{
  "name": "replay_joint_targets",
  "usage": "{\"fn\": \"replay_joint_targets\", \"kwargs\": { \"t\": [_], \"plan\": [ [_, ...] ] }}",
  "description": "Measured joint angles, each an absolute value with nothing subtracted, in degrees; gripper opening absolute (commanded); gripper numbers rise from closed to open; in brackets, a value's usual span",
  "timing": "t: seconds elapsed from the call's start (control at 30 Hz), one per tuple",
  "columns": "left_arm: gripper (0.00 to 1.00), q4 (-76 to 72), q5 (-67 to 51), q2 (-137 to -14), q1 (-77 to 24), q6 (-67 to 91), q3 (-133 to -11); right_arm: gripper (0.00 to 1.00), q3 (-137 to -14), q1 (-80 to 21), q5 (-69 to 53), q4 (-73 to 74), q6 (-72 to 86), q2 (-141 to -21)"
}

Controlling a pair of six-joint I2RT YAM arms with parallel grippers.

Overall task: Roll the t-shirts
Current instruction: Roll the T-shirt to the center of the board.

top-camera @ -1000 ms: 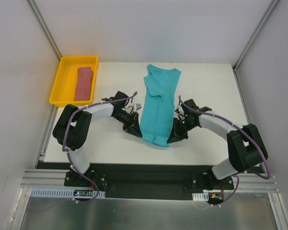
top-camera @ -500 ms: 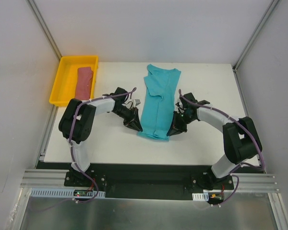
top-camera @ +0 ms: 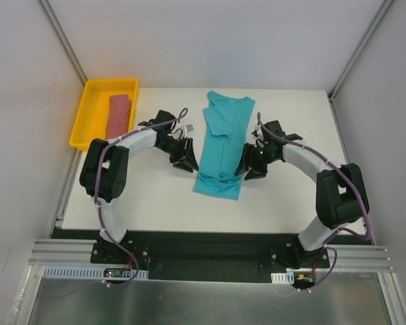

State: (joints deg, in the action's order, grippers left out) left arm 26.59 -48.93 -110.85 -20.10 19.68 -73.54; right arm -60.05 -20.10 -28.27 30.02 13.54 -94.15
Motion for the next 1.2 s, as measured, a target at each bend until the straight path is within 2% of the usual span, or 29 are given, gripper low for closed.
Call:
{"fn": "replay_joint_targets", "kwargs": {
  "t": [0.23, 0.37, 0.47, 0.7, 1.07, 1.1, 1.2],
  "plan": [
    [0.44, 28.29, -39.33, -95.98, -20.75, -0.12, -71.85, 0.62, -63.64, -15.18, -24.64, 31.97, 0.36, -88.95],
    [0.47, 24.86, -31.97, -85.19, -29.36, -19.92, -65.36, 0.64, -63.66, -14.66, -22.59, 31.99, -7.35, -84.47],
    [0.47, 22.04, -29.3, -81.71, -37.08, -33.15, -59.42, 0.67, -64.12, -14.31, -21.65, 32.16, -11.09, -82.21],
    [0.47, 18.76, -26.59, -85.6, -40.97, -52.71, -55.0, 0.73, -64.77, -8.6, -21.15, 32.58, -13.87, -81.01],
    [0.45, 16.34, -25.8, -93.49, -45.47, -62.41, -55.0, 0.79, -60.99, -2.76, -21.21, 33.74, -15.33, -74.98],
    [0.44, 16.23, -24.95, -94.45, -46.24, -62.72, -55.0, 0.81, -60.99, -2.31, -21.23, 33.74, -15.59, -74.98],
    [0.3, 15.59, -22.79, -97.14, -48.18, -63.37, -55.44, 0.85, -60.99, -1.5, -21.28, 34.04, -16.64, -74.98]
  ]
}}
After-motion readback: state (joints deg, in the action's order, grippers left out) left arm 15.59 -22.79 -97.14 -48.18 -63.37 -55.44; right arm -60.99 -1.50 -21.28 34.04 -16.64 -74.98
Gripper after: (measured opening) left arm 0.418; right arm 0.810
